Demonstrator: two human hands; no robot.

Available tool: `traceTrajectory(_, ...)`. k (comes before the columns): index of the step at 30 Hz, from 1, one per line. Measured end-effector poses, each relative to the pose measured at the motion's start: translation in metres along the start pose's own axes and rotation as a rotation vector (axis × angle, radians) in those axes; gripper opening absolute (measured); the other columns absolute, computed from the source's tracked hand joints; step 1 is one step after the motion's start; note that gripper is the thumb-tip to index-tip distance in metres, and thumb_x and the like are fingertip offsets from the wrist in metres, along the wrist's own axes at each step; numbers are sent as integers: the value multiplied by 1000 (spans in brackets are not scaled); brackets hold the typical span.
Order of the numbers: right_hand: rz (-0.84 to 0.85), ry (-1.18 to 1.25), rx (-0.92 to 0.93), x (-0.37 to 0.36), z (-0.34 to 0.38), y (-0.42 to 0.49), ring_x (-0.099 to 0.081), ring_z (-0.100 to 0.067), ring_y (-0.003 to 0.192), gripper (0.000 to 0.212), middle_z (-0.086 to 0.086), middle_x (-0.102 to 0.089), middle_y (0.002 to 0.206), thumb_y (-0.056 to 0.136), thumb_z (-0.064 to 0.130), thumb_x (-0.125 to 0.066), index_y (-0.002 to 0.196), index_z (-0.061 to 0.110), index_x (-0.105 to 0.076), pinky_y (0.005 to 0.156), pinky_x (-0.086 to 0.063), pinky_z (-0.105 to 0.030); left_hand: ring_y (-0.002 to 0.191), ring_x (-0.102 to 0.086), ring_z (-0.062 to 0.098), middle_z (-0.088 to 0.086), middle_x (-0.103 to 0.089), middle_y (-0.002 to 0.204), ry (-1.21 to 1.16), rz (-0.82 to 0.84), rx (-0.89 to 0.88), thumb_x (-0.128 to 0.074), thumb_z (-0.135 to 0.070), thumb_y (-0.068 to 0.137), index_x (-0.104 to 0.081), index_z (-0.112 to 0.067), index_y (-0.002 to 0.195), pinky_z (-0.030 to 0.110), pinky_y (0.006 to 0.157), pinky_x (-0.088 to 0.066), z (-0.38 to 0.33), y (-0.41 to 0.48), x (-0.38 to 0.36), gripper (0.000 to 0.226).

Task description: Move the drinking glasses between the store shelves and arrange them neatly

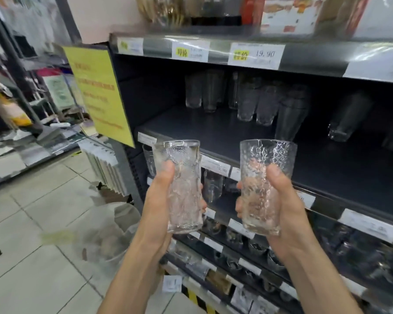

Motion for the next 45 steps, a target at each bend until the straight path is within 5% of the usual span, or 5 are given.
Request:
traceTrajectory(11,-216,-67,83,-11,-5,11,-67,-30,69,101,-13,-72,90,45,76,-80,122,13,-61,61,-60,-39,76,-71,31,16,-74,95,58,176,51,-61,-71,68,-61,-11,125,39,67,-58,8,54,16,82)
traceTrajectory(16,-328,-70,123,14,6,44,-69,-27,77,86,-7,-69,95,55,65,-81,125,20,-59,70,-58,-42,117,-65,27,3,-68,127,121,221,88,-68,-83,61,-58,-26,134,52,102,-48,18,101,-7,93)
traceTrajectory(22,-479,-169,246,47,26,75,-66,-15,102,69,5,-72,109,55,68,-81,115,39,-64,96,-50,-42,106,-70,24,6,-75,112,142,370,66,-73,-45,80,-65,-17,121,48,101,-50,16,155,-53,50)
traceTrajectory(37,-749,-530,251,152,39,135,-71,-15,97,64,-4,-73,107,61,31,-92,115,11,-63,81,-59,-30,110,-67,25,10,-71,117,313,495,6,-87,-29,48,-58,-9,128,41,97,-53,67,296,-110,87)
traceTrajectory(45,-756,-526,317,161,40,159,-70,-10,90,45,3,-71,97,70,11,-88,102,22,-59,84,-57,-31,107,-67,19,4,-70,113,351,506,-17,-81,-3,76,-59,-20,112,38,98,-52,82,327,-118,46)
Point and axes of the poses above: each hand's wrist, its own y-axis towards the middle knuckle, its own x-axis out of the back of the hand, z = x × y, the point moved 1 cm from there along y, towards the middle knuckle
